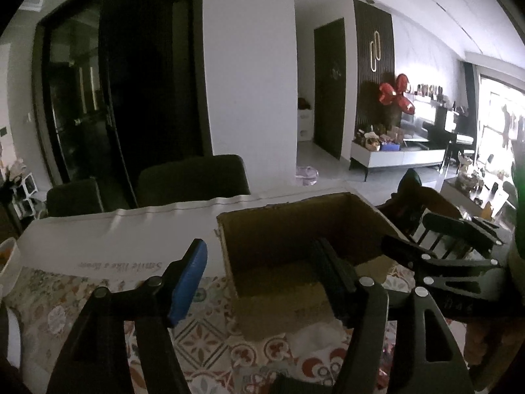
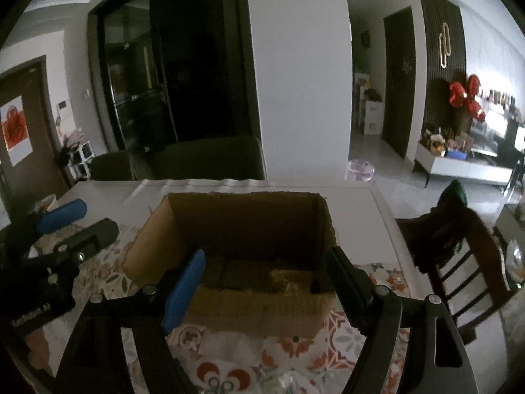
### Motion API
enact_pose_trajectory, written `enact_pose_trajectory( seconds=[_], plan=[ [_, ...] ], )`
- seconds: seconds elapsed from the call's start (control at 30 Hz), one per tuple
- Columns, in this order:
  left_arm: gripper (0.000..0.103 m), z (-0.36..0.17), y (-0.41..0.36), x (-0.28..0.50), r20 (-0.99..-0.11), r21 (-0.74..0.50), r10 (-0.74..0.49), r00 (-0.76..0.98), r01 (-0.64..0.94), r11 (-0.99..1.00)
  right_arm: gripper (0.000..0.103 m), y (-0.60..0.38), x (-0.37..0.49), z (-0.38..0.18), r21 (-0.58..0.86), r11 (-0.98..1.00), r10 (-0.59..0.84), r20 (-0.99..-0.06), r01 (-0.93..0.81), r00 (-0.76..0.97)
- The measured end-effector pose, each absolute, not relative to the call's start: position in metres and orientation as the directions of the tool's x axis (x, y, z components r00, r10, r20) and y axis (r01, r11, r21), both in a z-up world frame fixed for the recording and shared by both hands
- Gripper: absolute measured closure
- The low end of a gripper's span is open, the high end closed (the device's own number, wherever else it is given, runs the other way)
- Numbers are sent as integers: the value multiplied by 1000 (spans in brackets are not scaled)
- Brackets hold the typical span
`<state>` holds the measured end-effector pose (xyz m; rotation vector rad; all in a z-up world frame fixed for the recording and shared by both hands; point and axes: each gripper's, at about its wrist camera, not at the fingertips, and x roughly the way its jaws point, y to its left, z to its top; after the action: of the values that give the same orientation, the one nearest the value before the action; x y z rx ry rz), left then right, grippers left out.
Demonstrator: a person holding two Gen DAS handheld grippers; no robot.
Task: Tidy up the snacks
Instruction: 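Open both tools to drop the snacks into the box, then move both tools back toward the remaining snack pile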
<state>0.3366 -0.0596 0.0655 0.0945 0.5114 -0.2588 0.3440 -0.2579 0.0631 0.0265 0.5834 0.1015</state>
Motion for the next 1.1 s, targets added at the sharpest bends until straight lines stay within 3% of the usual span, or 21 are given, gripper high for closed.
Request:
enact_pose_trajectory(
  seconds=[0.43,0.83,1.1],
  plan=[
    [35,63,-27,254,-453,16,-190,871,221,975,23,-233,261,63,24,996,83,-499,-82,862],
    [33,35,-8,200,-490,54,-132,862,181,982,23,-213,198,53,-67,997,2,-444,-35,896],
    [32,13,-14,177,-519,63,-141,843,202,977,23,-221,170,36,-54,999,-32,-462,8,886]
  ],
)
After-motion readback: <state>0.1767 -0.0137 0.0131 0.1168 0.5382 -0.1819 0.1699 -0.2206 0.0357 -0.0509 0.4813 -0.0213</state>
